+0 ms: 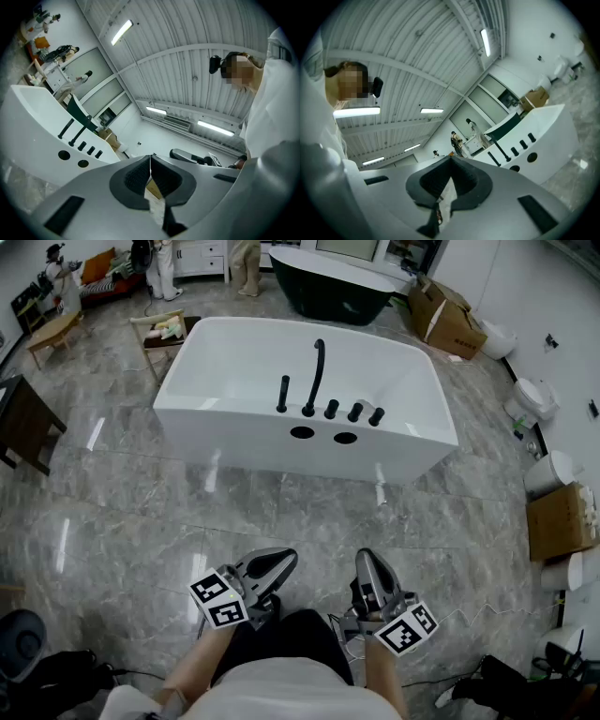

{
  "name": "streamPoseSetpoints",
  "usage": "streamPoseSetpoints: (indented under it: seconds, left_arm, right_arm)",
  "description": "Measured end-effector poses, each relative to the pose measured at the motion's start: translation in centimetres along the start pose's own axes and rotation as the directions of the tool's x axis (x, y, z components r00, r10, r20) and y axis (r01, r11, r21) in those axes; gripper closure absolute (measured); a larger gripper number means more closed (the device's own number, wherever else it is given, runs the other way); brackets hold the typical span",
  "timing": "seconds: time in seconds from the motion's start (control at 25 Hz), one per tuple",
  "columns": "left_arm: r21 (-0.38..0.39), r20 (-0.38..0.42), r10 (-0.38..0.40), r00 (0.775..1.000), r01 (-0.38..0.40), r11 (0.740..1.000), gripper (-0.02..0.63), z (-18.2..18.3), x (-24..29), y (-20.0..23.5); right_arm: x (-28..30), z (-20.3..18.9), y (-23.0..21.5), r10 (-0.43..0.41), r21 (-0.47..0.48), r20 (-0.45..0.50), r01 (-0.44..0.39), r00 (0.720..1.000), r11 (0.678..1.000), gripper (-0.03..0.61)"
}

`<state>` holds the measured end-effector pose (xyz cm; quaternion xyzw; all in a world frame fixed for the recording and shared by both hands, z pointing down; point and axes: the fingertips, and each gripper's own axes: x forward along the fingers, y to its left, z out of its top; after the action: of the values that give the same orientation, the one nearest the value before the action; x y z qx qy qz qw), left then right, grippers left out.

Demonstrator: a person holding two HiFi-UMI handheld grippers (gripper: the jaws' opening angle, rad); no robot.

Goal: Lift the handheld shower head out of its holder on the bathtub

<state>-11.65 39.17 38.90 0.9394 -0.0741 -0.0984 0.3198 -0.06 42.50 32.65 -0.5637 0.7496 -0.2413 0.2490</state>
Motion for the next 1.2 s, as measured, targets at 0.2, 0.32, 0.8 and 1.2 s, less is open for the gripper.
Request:
streamPoseSetpoints:
  seconds: [0.2,0.32,0.8,1.2]
  left_arm:
    - [0.239,-0.086,0.096,0.992,-0.073,0.968,0.601,-1.2,1.6,-2.5]
    - [0.274,-0.030,0.168,0.985,-0.154,0.950,0.601,-1.4,3.0,-3.7]
    - [0.268,0.119,0.334,0.935,-0.354,0.896,0.601,-3.5,8.1,-6.2]
    - [0.250,0.169,0.410,0.896,-0.441,0.862,0.601,-4.2,9.4,-6.3]
  right_arm:
    - [-0.6,-0.9,-0.6,-0.022,-0.160,-0.095,0.007,0.995,0.987,0.563]
    - [-1.5,-0.6,-1.3,-0.011,-0.233,-0.160,-0.026,0.987,0.972,0.563]
    - [-4.7,3.4,-3.1,0.159,-0.135,-0.193,-0.186,0.968,0.973,0.561]
    - [-4.0,3.8,-4.7,0.241,-0.108,-0.238,-0.272,0.941,0.956,0.561]
